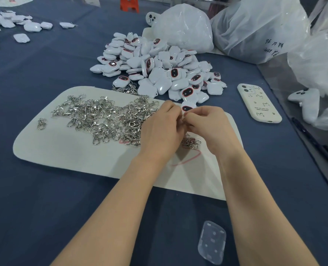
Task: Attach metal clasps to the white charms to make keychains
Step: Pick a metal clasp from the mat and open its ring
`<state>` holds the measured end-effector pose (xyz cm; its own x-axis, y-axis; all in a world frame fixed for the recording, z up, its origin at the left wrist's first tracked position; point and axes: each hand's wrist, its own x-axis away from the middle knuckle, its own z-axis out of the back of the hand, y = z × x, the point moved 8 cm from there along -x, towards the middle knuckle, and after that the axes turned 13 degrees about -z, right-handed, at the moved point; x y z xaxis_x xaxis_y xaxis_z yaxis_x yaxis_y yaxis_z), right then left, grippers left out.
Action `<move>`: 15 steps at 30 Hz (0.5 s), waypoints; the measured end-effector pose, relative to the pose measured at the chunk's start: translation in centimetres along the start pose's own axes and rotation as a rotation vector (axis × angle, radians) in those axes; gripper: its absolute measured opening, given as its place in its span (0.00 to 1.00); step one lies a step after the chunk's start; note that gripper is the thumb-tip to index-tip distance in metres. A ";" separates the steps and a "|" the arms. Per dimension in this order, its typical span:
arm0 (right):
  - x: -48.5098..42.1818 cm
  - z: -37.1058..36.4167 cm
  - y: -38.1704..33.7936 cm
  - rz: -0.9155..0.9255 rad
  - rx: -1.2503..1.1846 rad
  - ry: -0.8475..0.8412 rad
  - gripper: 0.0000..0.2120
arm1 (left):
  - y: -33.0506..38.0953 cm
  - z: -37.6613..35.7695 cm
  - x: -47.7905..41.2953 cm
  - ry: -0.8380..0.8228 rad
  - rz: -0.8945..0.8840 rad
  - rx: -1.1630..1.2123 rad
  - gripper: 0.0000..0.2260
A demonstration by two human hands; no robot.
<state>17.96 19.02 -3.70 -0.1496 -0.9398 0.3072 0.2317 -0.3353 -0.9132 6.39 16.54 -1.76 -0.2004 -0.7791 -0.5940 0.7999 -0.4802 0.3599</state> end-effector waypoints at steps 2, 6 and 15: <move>0.0 0.0 0.1 -0.001 0.000 -0.008 0.09 | -0.2 0.0 -0.1 -0.012 0.005 0.037 0.03; 0.0 0.3 0.3 -0.002 -0.103 -0.038 0.07 | -0.4 -0.2 -0.1 -0.052 0.028 0.166 0.04; -0.3 1.0 0.4 -0.001 -0.127 -0.046 0.05 | -2.4 -0.2 -0.3 -0.118 0.226 0.535 0.17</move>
<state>19.07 19.05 -3.87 -0.1051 -0.9425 0.3172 0.1073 -0.3278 -0.9386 4.65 17.98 -2.60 -0.1442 -0.9107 -0.3871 0.4399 -0.4094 0.7993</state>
